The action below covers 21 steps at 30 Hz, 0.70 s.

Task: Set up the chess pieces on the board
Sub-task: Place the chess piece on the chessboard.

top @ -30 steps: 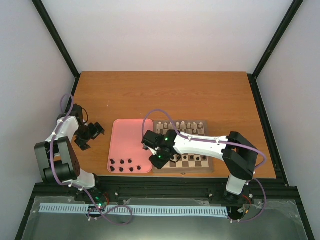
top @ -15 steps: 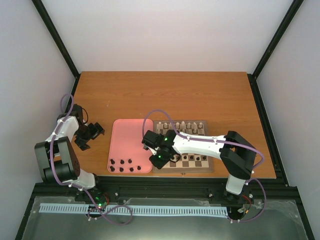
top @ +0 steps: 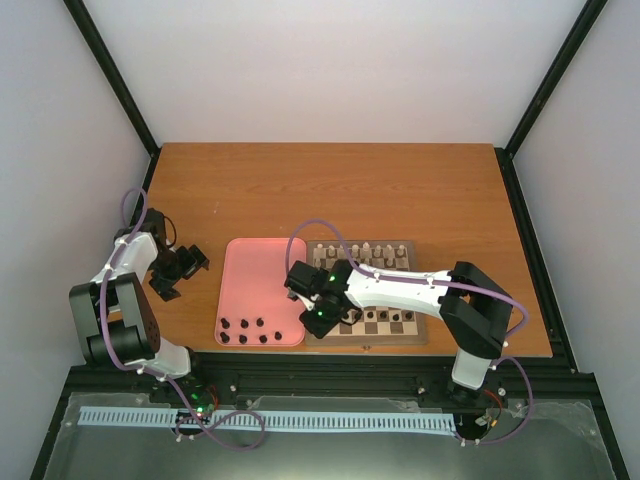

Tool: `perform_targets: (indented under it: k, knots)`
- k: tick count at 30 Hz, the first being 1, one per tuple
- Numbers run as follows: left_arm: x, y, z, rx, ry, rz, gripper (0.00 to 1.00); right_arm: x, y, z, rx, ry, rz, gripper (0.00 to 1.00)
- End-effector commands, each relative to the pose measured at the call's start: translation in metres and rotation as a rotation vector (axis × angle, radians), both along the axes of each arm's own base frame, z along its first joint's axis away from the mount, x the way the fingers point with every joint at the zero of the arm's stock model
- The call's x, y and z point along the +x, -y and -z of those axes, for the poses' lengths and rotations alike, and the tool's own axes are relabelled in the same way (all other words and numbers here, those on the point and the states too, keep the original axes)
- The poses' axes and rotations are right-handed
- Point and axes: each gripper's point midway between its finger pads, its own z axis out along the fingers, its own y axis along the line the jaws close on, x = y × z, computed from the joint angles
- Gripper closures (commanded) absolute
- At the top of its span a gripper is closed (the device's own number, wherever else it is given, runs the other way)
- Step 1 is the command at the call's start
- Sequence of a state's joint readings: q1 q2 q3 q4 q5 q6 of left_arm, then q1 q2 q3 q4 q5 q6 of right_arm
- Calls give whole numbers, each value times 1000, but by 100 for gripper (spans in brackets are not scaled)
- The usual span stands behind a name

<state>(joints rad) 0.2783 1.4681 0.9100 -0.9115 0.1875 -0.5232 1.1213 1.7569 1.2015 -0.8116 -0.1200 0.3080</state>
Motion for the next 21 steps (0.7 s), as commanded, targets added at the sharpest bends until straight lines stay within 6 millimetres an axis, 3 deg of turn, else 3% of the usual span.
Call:
perform_targets:
  k: [1, 13, 21]
  knots:
    - [11, -2, -6, 15, 32, 23, 0, 2, 7, 6, -26, 2, 16, 91]
    - [11, -2, -6, 14, 30, 24, 0, 2, 4, 2, -10, 7, 3, 81]
    - [10, -3, -7, 18, 30, 24, 0, 0, -2, -27, 40, 17, -28, 73]
